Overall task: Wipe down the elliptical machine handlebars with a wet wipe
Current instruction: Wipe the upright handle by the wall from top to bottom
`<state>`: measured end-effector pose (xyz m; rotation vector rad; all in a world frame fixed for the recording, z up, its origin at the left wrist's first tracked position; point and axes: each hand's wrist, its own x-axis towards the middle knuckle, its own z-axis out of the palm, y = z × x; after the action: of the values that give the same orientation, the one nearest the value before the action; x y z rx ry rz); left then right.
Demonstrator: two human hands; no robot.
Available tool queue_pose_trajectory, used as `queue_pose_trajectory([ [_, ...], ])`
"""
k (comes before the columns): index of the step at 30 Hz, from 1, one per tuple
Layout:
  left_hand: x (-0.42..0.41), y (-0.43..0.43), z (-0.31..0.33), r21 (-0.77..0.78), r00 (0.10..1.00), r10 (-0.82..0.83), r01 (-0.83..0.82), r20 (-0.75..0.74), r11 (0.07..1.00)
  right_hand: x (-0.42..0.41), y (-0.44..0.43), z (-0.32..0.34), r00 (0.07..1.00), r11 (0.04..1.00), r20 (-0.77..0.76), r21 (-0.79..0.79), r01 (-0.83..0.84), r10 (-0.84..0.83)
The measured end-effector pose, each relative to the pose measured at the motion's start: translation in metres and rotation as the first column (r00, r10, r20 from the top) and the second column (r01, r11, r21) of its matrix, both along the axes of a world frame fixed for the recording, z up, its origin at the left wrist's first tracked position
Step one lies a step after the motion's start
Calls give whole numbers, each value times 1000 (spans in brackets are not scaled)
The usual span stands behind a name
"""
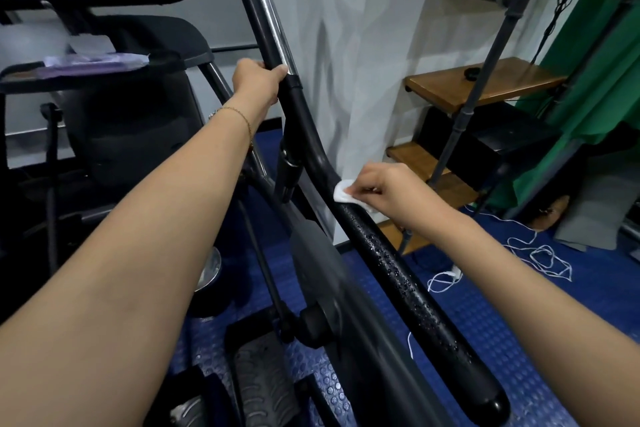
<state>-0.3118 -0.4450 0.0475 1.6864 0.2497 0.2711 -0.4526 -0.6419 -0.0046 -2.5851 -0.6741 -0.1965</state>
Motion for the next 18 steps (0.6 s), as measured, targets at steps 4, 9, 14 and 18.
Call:
queue_pose_trajectory([
  [4, 0, 0, 1, 59, 1000, 3, -3, -8, 998, 0, 1, 6, 998, 999, -61, -48, 11, -13],
  [9, -3, 3, 4, 115, 1000, -24, 25, -17, 993, 10, 15, 9, 992, 995, -77, -32, 93, -95],
  [14, -2, 9, 10, 110, 996, -74, 79, -46, 991, 20, -5, 28, 963, 978, -261, 169, 120, -73],
  [18, 3, 10, 8, 107, 995, -83, 88, -52, 990, 70, 20, 38, 961, 795, -122, 541, 275, -249],
])
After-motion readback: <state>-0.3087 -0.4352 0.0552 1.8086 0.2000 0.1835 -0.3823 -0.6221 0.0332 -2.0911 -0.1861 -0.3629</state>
